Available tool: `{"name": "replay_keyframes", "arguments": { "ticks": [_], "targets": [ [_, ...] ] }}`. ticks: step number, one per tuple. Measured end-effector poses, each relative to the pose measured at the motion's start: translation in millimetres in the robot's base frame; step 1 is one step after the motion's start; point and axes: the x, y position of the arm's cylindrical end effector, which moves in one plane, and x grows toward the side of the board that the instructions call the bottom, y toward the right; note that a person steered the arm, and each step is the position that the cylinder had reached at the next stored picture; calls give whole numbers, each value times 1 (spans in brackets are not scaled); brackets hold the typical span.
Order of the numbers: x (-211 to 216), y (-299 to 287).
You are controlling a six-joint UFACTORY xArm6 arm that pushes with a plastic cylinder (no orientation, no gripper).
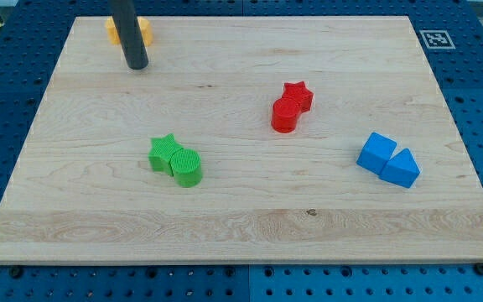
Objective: Slide the red circle towards the bottom left side of the yellow hexagon
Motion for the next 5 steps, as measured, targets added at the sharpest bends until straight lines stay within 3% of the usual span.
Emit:
{"name": "replay_keyframes", "arguments": {
  "ticks": [5],
  "targets": [
    [74,85]
  ]
}}
